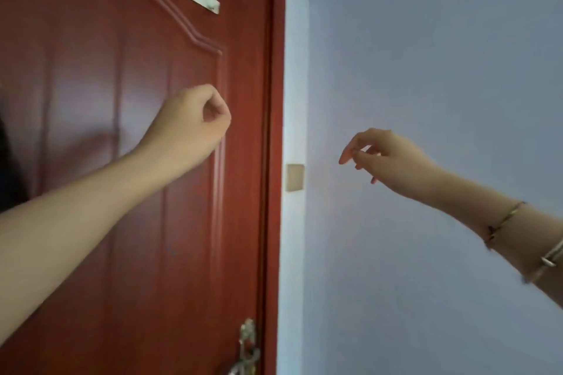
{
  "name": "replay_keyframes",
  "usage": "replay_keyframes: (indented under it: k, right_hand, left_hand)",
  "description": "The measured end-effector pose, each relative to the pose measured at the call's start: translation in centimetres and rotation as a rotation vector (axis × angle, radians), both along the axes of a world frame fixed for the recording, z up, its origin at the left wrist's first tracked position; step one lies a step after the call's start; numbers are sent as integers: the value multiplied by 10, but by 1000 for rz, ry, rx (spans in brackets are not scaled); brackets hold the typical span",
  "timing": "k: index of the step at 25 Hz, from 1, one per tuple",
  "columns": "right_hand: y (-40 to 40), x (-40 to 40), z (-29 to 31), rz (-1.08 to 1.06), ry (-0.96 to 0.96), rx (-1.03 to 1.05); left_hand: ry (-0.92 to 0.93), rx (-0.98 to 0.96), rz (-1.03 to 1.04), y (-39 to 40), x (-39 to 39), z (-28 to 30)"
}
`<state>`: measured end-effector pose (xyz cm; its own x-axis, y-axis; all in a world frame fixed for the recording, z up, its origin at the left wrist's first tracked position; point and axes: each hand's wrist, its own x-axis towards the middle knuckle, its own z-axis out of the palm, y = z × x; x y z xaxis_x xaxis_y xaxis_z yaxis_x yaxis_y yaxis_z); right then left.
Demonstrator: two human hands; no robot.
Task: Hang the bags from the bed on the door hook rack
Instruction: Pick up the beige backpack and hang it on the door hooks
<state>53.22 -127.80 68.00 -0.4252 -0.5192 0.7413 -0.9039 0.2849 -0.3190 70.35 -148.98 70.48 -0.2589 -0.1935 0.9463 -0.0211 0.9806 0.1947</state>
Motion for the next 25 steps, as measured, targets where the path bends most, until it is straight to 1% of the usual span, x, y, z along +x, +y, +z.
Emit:
replay_keyframes:
  k: [5, 7, 11, 14, 17, 21, 24, 25]
  right_hand:
    - [243, -88, -99, -349, -185, 73]
    - [339, -109, -134, -491, -292, 69]
    - [503, -132, -182, -759, -455, 12]
    - [613, -143, -215, -925, -503, -57]
    - [702, -156, -246, -1079, -543, -101]
    - [814, -185, -280, -1292, -577, -191]
    - [883, -194, -304, -1422, -647, -292]
    - [905, -192, -315, -1479, -679, -324]
  left_hand:
    - [-320, 109, -456, 212, -175, -106]
    - [-446, 100, -623, 301, -231, -143]
    - [-649, 39, -915, 468, -314, -193]
    - [-772, -11, -1059, 589, -370, -216]
    - [-822, -74, -1202, 694, -424, -238]
    - [-923, -146, -1320, 827, -503, -276]
    - [-988, -212, -1393, 922, -555, -300]
    - [-995, -220, -1447, 955, -567, -309]
